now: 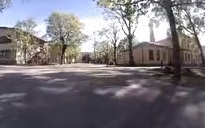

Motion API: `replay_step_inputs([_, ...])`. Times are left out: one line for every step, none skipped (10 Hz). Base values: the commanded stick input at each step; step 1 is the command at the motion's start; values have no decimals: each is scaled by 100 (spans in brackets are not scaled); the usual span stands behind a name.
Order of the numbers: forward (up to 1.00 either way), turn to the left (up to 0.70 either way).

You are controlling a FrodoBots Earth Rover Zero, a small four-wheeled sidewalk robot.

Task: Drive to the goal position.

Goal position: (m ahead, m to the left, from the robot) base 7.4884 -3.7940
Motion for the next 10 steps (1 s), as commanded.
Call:
replay_step_inputs([100,0])
replay_step_inputs([100,0])
replay_step_inputs([100,0])
replay_step_inputs([100,0])
replay_step_inputs([100,0])
replay_step_inputs([100,0])
replay_step_inputs([100,0])
replay_step_inputs([100,0])
replay_step_inputs([100,0])
replay_step_inputs([100,0])
